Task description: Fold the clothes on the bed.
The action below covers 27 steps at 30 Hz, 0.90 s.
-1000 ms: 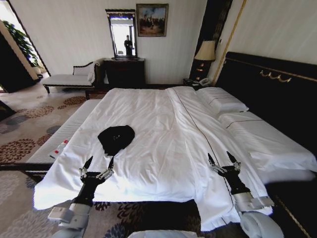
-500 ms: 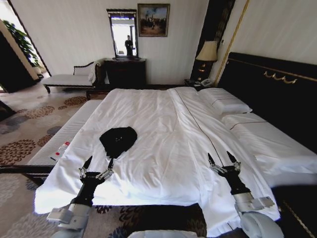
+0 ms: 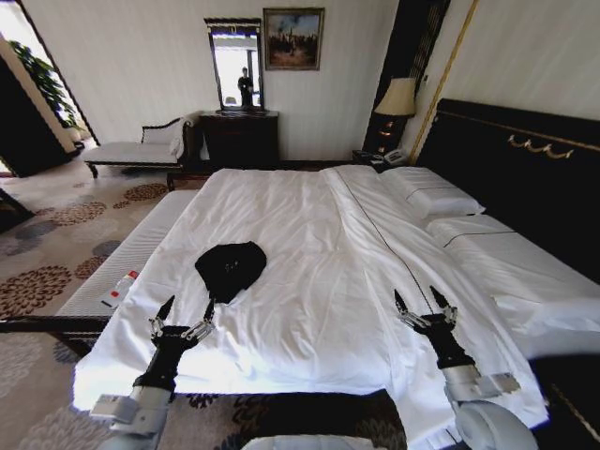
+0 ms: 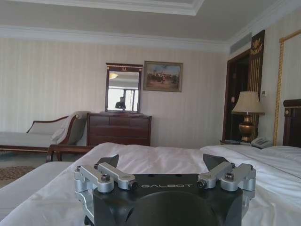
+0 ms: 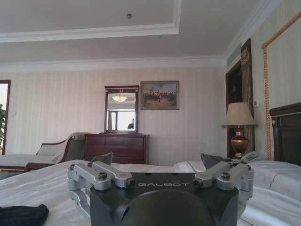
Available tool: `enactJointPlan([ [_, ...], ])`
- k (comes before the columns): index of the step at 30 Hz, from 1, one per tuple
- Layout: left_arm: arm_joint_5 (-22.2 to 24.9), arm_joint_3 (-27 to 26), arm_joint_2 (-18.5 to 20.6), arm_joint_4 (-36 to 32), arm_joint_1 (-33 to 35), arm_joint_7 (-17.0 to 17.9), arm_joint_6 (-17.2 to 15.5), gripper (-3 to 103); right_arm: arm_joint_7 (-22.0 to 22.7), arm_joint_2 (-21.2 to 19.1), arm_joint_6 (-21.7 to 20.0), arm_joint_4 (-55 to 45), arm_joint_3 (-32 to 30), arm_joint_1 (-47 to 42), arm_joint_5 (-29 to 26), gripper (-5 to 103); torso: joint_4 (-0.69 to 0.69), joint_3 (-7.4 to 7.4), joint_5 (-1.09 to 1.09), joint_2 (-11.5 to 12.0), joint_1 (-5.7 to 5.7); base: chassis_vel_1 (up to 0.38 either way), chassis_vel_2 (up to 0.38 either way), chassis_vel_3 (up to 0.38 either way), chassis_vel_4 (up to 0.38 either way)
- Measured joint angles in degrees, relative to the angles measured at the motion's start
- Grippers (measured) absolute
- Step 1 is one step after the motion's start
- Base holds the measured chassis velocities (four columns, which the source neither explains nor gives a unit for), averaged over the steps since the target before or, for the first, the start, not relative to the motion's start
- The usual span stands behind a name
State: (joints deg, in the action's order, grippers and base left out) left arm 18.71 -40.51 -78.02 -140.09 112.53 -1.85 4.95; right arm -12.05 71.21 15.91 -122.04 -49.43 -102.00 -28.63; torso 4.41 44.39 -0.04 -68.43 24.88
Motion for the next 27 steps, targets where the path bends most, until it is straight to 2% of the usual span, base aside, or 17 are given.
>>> enactJointPlan([
  [27, 0.18, -0.17, 0.45, 1.37, -1.02, 0.11, 0.16, 100, 0.29, 0.53, 0.04, 1.41, 0.41, 0.61, 0.47, 100, -0.01, 0.0, 0.0, 0.0, -0.01, 0.095, 0.16, -0.098, -0.161],
])
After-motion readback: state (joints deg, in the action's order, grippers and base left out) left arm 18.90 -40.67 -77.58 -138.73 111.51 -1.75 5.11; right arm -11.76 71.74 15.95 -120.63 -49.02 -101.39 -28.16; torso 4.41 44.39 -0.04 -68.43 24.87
